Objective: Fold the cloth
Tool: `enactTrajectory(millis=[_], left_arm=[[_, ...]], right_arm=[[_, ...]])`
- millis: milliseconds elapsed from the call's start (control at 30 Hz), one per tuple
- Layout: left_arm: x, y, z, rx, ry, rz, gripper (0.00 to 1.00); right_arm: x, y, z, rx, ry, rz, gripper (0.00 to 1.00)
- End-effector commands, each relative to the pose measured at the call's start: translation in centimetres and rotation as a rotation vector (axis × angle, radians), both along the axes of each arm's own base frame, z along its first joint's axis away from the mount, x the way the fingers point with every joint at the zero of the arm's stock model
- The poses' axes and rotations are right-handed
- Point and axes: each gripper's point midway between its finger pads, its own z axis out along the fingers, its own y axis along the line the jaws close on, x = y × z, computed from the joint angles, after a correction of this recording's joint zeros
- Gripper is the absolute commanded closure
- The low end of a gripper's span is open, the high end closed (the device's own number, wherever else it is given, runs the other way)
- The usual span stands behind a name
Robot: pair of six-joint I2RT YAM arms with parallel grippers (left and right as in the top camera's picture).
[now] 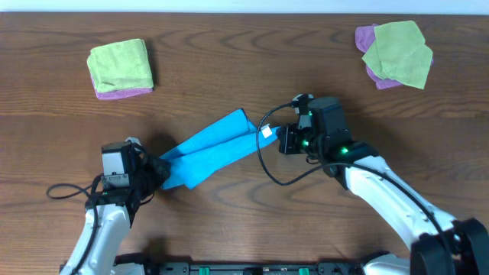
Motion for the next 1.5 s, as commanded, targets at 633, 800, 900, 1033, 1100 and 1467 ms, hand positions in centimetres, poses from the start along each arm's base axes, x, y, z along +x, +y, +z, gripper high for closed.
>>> enactTrajectory(millis=[633, 800, 900, 1033, 1100, 1467], left_arm=[[-3.5, -4.0, 0.4, -0.264, 0.143, -0.061, 0.05], [-3.7, -4.0, 0.0, -0.265, 0.142, -0.059, 0.05], [-4.0, -4.5, 0.0, -0.29, 0.15, -0.072, 0.04], [-4.2, -5.4, 0.4, -0.329, 0.154, -0.092, 0.04], [-4.3, -5.6, 0.4, -0.329, 0.157, -0.1, 0.04], [-4.7, -6.3, -0.6, -0.239, 0.181, -0.125, 0.01]], right_arm=[[-0.2, 0.5, -2.0, 0.004, 0.067, -0.028, 0.99], [-0.2, 0.5, -2.0, 0.01, 0.073, -0.037, 0.99], [-0.2, 0.5, -2.0, 0.012, 0.076, -0.042, 0.99], [-0.2, 0.5, -2.0, 0.015, 0.078, -0.046, 0.99], [-0.2, 0.5, -2.0, 0.016, 0.08, -0.047, 0.99], [-0.2, 0.5, -2.0, 0.021, 0.085, -0.055, 0.99]])
